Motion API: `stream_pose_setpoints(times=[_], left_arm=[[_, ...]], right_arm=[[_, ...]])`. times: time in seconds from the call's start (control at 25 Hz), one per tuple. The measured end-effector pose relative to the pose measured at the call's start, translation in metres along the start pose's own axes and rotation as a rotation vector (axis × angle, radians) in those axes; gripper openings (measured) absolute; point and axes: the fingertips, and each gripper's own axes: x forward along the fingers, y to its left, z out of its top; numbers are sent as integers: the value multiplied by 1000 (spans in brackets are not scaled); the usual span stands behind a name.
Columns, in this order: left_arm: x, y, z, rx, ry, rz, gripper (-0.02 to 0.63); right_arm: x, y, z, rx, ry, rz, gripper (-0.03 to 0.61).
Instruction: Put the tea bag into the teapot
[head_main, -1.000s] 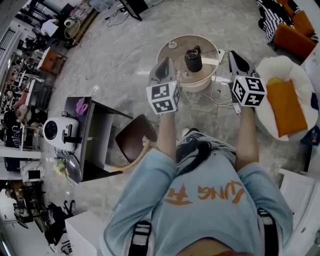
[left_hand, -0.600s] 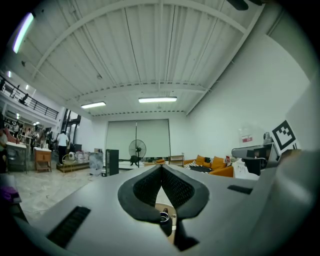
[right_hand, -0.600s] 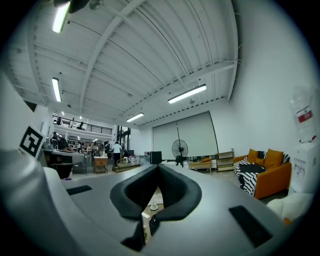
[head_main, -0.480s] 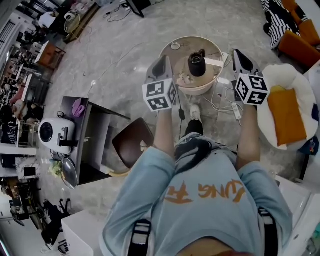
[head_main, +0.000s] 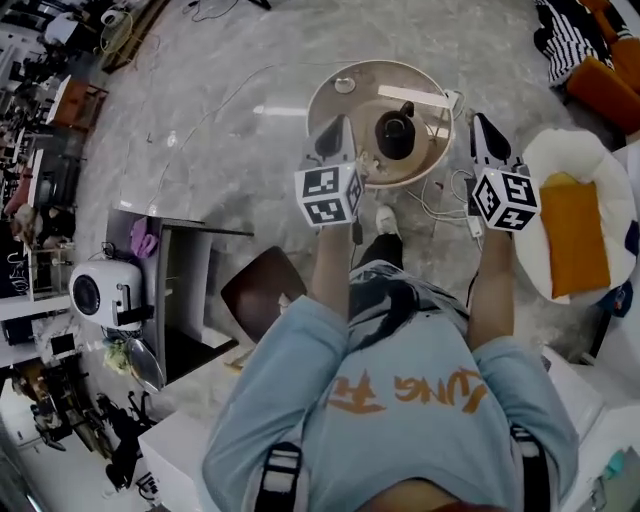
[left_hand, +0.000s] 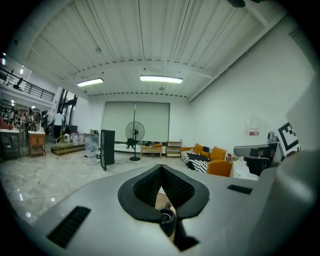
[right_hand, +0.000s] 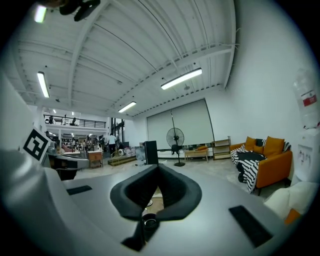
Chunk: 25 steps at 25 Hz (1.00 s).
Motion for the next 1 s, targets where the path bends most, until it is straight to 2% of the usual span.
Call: stream_pose_setpoints(times=[0.28, 0.56, 0.76, 1.0], left_arm=[[85, 32, -37, -17, 129, -28, 25], [156, 66, -67, -77, 198, -47, 25], [188, 69, -90, -141, 248, -86, 25], [205, 56, -123, -187, 323, -109, 25]], right_arm=[[87, -16, -48, 68, 98, -19, 14], [166, -14, -73, 49, 179, 11, 14], [188, -12, -94, 34, 249, 14, 14], [183, -21, -131, 30, 364, 16, 14]])
